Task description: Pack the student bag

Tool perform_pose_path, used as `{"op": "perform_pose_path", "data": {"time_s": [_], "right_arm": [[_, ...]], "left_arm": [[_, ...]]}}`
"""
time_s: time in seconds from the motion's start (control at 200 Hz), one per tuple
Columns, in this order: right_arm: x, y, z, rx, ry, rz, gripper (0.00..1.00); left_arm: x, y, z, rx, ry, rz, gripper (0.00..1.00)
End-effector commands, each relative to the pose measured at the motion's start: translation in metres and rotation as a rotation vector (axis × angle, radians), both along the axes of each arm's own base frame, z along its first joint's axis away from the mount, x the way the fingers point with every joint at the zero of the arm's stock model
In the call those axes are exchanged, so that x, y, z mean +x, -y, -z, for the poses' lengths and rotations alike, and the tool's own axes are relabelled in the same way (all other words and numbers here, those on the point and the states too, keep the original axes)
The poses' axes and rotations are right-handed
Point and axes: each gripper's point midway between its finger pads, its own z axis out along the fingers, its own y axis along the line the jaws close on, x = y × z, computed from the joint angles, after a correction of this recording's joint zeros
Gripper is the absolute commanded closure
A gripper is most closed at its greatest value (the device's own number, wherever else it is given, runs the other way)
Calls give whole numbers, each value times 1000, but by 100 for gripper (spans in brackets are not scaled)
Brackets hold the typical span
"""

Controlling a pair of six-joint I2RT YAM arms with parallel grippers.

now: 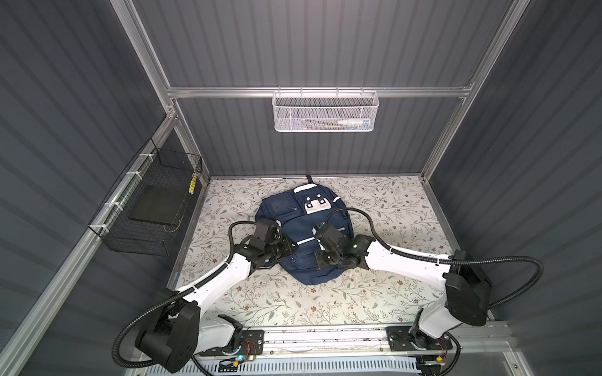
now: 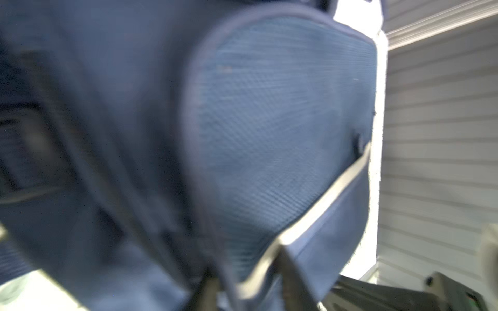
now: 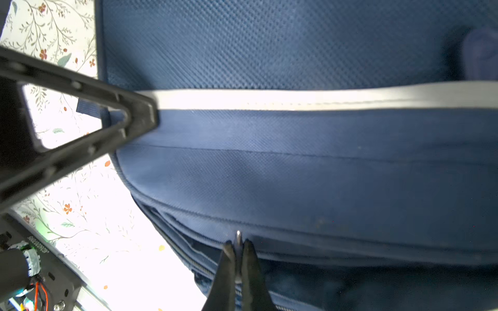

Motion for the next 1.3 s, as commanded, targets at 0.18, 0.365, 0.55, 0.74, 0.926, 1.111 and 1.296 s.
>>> {"op": "perform_pose_path", "data": {"time_s": [0.18, 0.365, 0.55, 0.74, 0.926, 1.111, 1.296], "right_arm": [[24, 106, 16, -106, -29, 176, 100], [74, 172, 25, -214, -38, 253, 100], [73, 152, 20, -162, -61, 155, 100], [5, 109, 19, -224, -65, 2, 100], [-25, 25, -4, -99, -39, -97, 100], [-3, -25, -22, -1, 4, -73, 100], [-8, -46, -19, 43, -20, -113, 100]], "left_arm": [[9, -30, -22, 60, 37, 1, 100], [2, -46, -18, 102, 21, 0, 100], [12, -54, -13, 85, 22, -19, 100], [61, -93, -23, 58, 40, -91, 100], [89, -135, -62, 108, 106, -159, 70], [39, -123, -70, -4, 84, -163, 47], [-15, -59, -54, -170, 13, -92, 32]]}}
